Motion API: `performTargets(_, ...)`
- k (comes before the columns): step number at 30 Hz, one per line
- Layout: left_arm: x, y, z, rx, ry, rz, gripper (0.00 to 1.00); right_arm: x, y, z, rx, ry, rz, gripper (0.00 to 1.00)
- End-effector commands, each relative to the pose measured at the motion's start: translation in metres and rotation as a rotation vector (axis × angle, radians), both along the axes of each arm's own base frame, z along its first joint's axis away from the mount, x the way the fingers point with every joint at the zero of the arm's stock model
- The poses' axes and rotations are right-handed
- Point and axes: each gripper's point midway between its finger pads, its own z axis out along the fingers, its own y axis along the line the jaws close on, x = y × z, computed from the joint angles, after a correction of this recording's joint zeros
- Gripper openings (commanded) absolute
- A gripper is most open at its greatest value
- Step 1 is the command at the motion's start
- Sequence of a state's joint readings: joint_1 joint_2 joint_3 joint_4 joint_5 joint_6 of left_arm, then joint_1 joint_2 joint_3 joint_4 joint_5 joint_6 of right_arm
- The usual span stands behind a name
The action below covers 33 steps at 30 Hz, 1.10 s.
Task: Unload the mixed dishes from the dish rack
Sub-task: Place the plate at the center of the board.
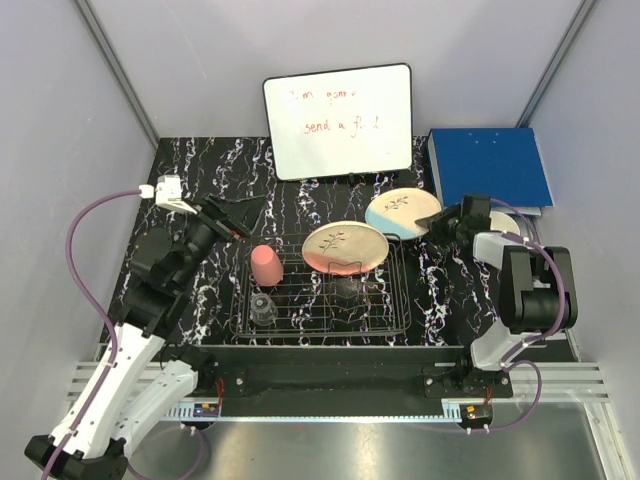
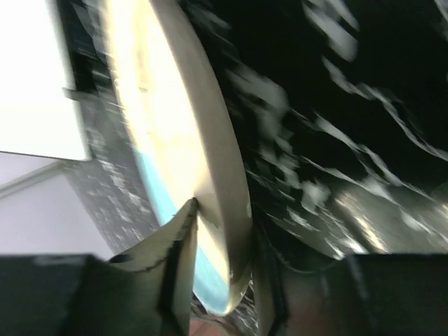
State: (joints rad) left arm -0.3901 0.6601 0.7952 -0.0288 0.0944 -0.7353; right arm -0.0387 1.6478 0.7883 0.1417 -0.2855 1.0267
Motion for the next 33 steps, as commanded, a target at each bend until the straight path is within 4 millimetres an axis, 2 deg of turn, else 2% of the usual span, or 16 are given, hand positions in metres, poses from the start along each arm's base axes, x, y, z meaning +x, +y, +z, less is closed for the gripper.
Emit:
performTargets(1, -0.003, -0.004, 0.011, -0.024, -0.038, -0.028, 0.99, -0.058, 0.012, -0.038, -0.02, 0.209, 0.078, 0.42)
performTargets(10, -0.005, -0.004, 0.007, -0.017, -0.03, -0.033, 0.99, -0.065, 0.008, -0.034, -0.047, 0.225, 0.063, 0.6)
performTargets(15, -0.004, -0.005, 0.006, 0.021, -0.026, -0.04, 0.99, -0.072, 0.011, -0.014, -0.042, 0.231, 0.09, 0.78)
performTargets(23, -0.002, -0.017, 0.005, 0.053, -0.022, -0.102, 0.99, -0.068, 0.006, 0.054, -0.108, 0.103, 0.103, 0.83)
performTargets(28, 0.002, -0.022, 0.005, 0.129, -0.029, -0.127, 0.99, -0.065, 0.002, 0.119, -0.156, -0.038, 0.096, 0.83)
performTargets(29, 0.004, -0.023, 0.003, 0.152, -0.025, -0.136, 0.99, -0.067, -0.001, 0.127, -0.172, -0.049, 0.093, 0.82)
performTargets(30, 0.006, -0.024, -0.004, 0.216, -0.023, -0.15, 0.99, -0.065, -0.001, 0.144, -0.184, -0.095, 0.095, 0.83)
performTargets(33, 0.006, -0.045, -0.009, 0.374, -0.082, -0.303, 0.99, -0.077, 0.008, 0.188, -0.218, -0.252, 0.129, 0.81)
